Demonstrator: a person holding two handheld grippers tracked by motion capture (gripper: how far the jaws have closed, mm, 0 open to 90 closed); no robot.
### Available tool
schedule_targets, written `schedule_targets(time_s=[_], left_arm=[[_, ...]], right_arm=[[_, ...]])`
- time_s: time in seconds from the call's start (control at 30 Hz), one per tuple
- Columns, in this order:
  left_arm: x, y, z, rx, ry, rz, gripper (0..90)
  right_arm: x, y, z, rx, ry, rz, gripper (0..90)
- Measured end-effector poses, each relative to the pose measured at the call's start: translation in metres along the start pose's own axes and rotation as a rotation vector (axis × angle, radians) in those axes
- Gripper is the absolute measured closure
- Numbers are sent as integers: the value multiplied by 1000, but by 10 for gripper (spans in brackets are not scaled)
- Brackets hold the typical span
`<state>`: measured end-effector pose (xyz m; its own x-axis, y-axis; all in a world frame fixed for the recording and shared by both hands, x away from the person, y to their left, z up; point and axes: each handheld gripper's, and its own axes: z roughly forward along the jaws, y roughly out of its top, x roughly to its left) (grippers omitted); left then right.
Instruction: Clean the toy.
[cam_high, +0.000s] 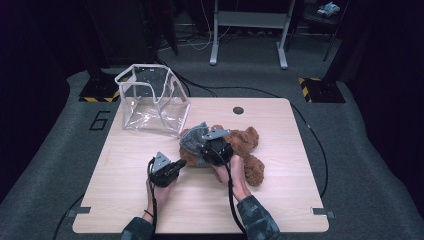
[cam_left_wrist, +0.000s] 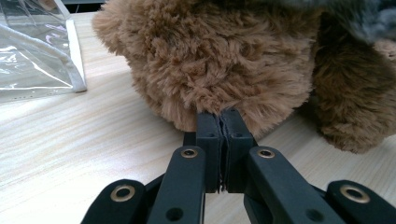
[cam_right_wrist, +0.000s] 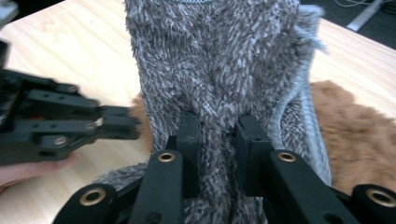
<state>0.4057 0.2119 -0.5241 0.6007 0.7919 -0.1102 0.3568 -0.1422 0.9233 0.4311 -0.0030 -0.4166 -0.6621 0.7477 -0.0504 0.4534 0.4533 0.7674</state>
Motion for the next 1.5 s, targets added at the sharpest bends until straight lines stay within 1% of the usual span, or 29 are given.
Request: schedule_targets(time_s=[0.13,0.2,0.27,0.3,0.37,0.4,0.43,0.47,0.5,0.6,0.63,0.73,0.77,0.8,0.87,0.9,0.93,0.97,1.0,1.03,1.1,1.13,1.17,1.2,1.23,1.27,1.33,1.37,1.5], left_arm=[[0,0,0,-3,5,2,878],[0,0,0,-5,3,0,878],[0,0,0,-2,2,3,878],[0,0,-1,-6,3,4,878],[0,0,-1,-6,4,5,878],[0,0,-1,-6,4,5,878],[0,0,-1,-8,3,-2,878],[0,0,-1,-7,2,-2,878],[0,0,-1,-8,2,-3,878],[0,0,-1,-4,1,3,878],[0,0,-1,-6,2,5,878],[0,0,-1,-6,3,6,878],[0,0,-1,-4,2,7,878],[0,0,-1,-13,3,-3,878],[0,0,-1,-11,2,-3,878],[0,0,-1,-11,2,-3,878],[0,0,-1,-8,2,3,878],[0,0,-1,-8,2,3,878],[1,0,-1,-2,1,10,878],[1,0,-1,-2,1,10,878],[0,0,-1,-1,0,8,878],[1,0,-1,0,-2,6,878],[0,0,0,-4,0,-1,878],[0,0,0,-4,-1,-1,878],[0,0,0,-4,0,3,878],[1,0,0,1,-5,-2,878],[1,0,0,4,-4,-2,878],[1,0,0,10,-2,2,878],[1,1,0,12,0,1,878]], right_arm=[[7,-3,2,8,12,-12,747],[13,-10,6,19,23,-12,748],[13,-12,7,24,29,-17,748],[15,-19,10,29,45,-4,749],[17,-25,13,44,53,7,750],[17,-28,15,50,59,1,750],[17,-28,15,50,59,1,750],[19,-31,17,63,64,12,750],[20,-36,19,79,72,9,750],[19,-43,22,103,85,11,749],[20,-45,23,112,93,26,749],[18,-50,22,136,107,32,747],[17,-49,20,130,105,28,747],[17,-46,15,107,98,29,747],[14,-39,5,64,92,20,747],[14,-39,5,64,92,20,747],[11,-25,-9,7,70,21,746],[11,-25,-9,7,70,21,746],[6,-12,-19,-39,39,21,745],[6,-12,-19,-39,39,21,745],[-1,1,-24,-71,4,22,745],[-5,5,-25,-80,-2,17,744],[-8,10,-23,-73,-25,19,744],[-10,12,-19,-67,-34,24,744],[-12,12,-14,-46,-29,26,745],[-11,8,-3,-8,-28,42,745],[-11,5,1,1,-23,39,746],[-6,-5,7,15,-13,48,747],[-1,-14,8,23,-2,42,748]])
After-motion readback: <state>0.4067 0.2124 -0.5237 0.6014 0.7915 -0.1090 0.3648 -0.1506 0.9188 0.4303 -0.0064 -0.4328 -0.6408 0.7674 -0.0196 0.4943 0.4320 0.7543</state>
